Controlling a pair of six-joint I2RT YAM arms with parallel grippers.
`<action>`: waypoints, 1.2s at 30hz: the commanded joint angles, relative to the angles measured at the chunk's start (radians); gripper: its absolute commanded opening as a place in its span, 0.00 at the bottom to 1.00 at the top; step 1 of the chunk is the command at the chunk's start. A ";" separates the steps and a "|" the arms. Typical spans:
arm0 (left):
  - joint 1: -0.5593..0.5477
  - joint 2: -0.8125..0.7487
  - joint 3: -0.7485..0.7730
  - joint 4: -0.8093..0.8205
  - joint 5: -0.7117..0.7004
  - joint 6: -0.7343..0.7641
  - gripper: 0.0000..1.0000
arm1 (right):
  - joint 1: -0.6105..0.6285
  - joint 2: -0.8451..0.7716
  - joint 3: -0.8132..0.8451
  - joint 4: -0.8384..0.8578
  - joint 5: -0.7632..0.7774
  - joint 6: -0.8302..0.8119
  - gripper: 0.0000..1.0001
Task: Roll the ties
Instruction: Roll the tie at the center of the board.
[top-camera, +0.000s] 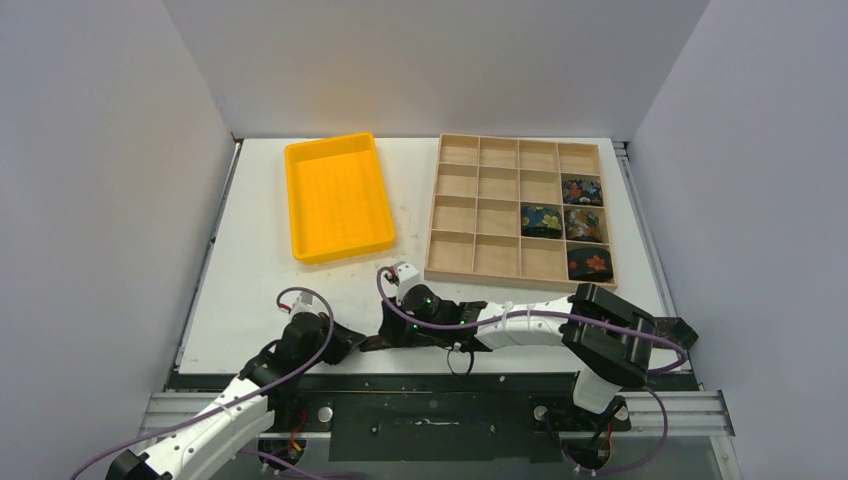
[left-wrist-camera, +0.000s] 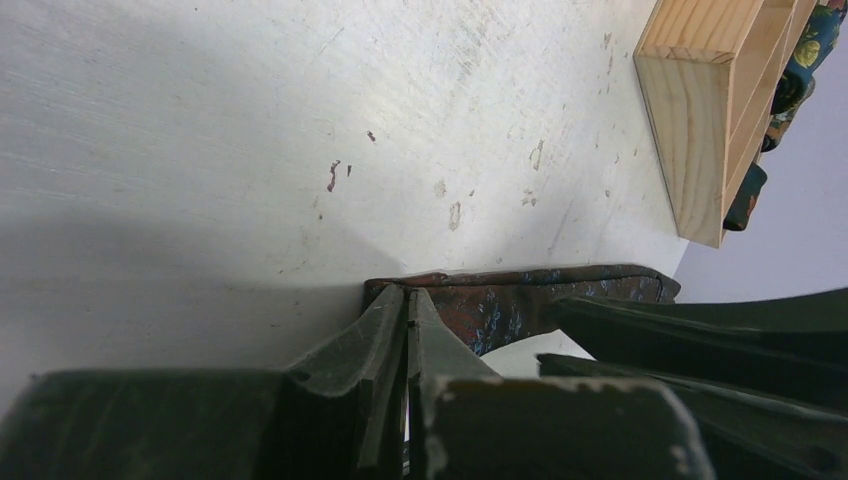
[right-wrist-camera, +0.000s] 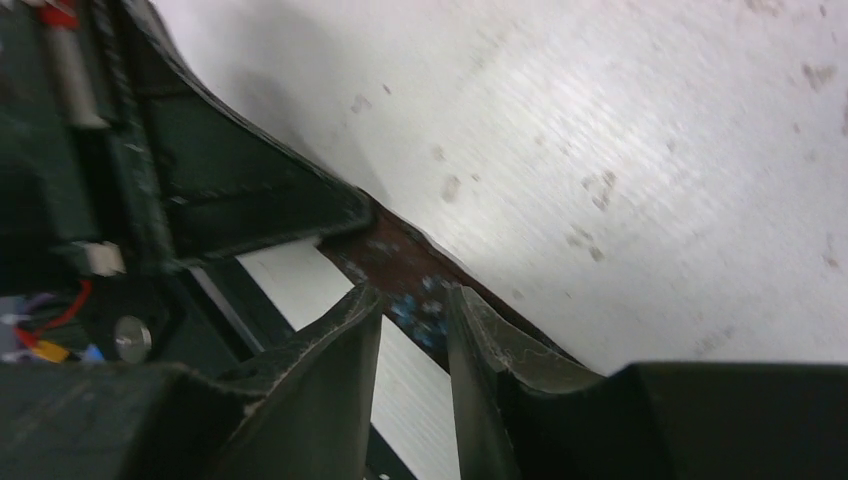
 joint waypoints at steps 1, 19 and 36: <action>0.000 -0.029 -0.085 -0.095 -0.053 0.002 0.00 | 0.003 0.019 0.117 0.015 -0.056 -0.026 0.28; 0.000 -0.086 -0.076 -0.155 -0.061 -0.007 0.00 | 0.001 0.200 0.053 -0.013 -0.057 -0.057 0.05; -0.002 -0.146 -0.030 -0.234 0.010 -0.001 0.00 | -0.005 0.182 0.009 0.000 -0.020 -0.050 0.05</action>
